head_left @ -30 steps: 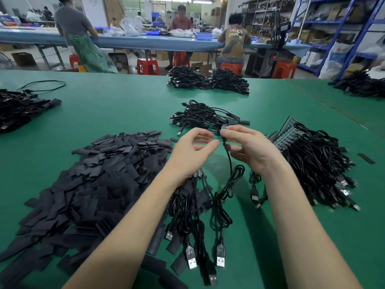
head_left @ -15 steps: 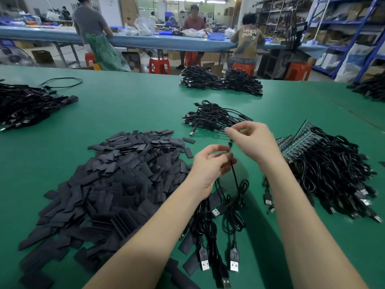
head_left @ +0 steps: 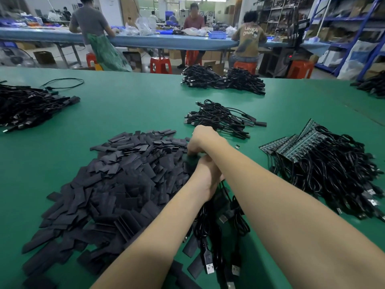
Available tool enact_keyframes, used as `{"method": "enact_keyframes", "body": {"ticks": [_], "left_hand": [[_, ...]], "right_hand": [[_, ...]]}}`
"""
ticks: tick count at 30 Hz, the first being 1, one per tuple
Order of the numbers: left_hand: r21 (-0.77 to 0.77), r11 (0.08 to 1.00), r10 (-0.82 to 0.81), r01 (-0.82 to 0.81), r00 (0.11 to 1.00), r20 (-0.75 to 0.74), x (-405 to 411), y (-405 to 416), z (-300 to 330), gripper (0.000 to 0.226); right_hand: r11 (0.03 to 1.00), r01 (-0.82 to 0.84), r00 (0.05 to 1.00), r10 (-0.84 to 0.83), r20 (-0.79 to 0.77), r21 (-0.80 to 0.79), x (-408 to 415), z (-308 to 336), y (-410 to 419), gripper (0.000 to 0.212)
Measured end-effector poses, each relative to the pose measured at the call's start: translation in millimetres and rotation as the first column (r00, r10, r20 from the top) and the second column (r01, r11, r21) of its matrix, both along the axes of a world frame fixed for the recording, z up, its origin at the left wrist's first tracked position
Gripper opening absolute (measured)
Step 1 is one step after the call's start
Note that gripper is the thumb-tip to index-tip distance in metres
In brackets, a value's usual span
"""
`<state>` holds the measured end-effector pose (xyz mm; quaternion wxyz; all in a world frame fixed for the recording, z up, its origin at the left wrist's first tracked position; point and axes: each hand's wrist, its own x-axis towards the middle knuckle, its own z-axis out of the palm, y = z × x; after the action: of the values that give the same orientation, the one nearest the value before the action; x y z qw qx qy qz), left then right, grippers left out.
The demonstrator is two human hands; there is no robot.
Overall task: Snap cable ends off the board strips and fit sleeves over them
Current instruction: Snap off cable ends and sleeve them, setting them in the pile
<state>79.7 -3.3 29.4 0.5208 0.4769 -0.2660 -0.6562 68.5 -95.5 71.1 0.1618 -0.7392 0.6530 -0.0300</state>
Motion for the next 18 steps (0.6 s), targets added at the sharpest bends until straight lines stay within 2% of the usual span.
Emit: {"method": "enact_keyframes", "body": {"ticks": [2, 5, 7, 12, 15, 16, 18], "left_hand": [[0.001, 0.998, -0.065, 0.065, 0.99, -0.122, -2, -6, -2, 0.023], [-0.01, 0.996, -0.088, 0.089, 0.949, -0.303, -3, -9, -1, 0.017], [-0.023, 0.995, -0.096, 0.094, 0.954, -0.285, -2, -9, -2, 0.022], [-0.117, 0.992, -0.054, 0.044, 0.996, -0.077, -3, -6, -5, 0.021], [-0.188, 0.98, -0.085, 0.064, 0.991, -0.108, -1, -5, -4, 0.026], [-0.181, 0.981, -0.096, 0.074, 0.989, -0.116, -1, -5, -3, 0.025], [-0.13, 0.989, -0.085, 0.07, 0.989, -0.121, 0, -8, -2, 0.02]], "right_hand": [[1.0, 0.005, 0.999, -0.005, 0.031, 0.01, -2, -2, -1, 0.029], [0.999, 0.017, 0.999, -0.016, 0.03, -0.032, -3, -3, 0, 0.028], [1.0, 0.003, 1.0, -0.003, 0.006, -0.027, -2, -2, 1, 0.025], [0.999, -0.005, 0.999, 0.007, -0.051, 0.032, -4, 4, 2, 0.022], [0.997, -0.069, 0.992, 0.064, -0.107, -0.043, -5, 11, 5, 0.016], [0.994, -0.071, 0.996, 0.066, -0.065, -0.081, -8, 16, 5, 0.014], [0.991, -0.032, 0.99, 0.049, 0.134, -0.132, -19, 28, 3, 0.011]]}}
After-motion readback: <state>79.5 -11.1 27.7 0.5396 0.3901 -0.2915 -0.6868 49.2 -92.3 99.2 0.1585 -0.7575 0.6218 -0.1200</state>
